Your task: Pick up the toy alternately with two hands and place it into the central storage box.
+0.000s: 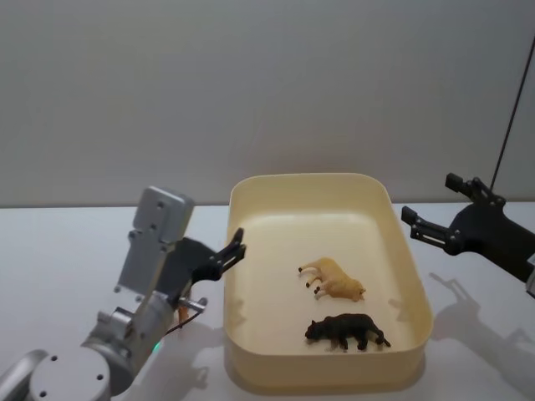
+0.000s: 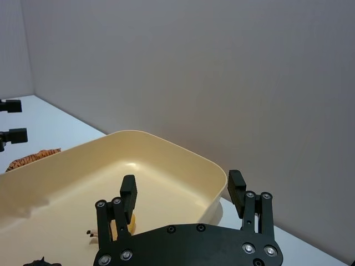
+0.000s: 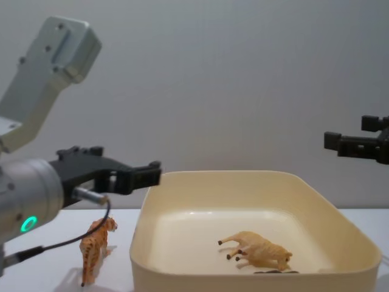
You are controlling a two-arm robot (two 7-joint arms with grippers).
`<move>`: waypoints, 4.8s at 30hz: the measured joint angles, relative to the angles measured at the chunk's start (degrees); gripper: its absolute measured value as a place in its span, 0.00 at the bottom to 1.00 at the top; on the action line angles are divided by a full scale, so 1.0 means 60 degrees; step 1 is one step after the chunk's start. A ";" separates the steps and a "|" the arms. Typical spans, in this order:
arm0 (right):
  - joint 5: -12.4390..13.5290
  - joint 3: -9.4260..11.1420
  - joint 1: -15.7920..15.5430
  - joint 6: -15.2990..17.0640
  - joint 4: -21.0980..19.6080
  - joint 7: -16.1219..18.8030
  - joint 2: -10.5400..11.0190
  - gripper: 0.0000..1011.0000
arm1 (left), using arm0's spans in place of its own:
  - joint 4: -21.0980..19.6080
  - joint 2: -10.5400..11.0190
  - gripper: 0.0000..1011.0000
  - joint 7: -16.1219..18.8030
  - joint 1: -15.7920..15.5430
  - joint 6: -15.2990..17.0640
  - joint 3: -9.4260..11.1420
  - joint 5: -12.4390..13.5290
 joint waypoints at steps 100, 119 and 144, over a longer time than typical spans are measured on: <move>0.0140 0.0085 -0.0158 0.0002 -0.0166 -0.0088 0.0110 0.99 | 0.0903 -0.0160 0.29 -0.1437 -0.2162 0.4411 -0.1089 -0.0601; 0.0140 0.0086 -0.0158 0.0002 -0.0166 -0.0088 0.0110 0.99 | 0.1519 -0.0389 0.29 -0.4504 -0.3445 0.4799 -0.0757 0.0860; 0.0141 0.0086 -0.0158 0.0002 -0.0167 -0.0088 0.0110 0.99 | 0.3753 -0.1033 0.62 -0.9471 -0.5148 0.4903 0.0203 0.2915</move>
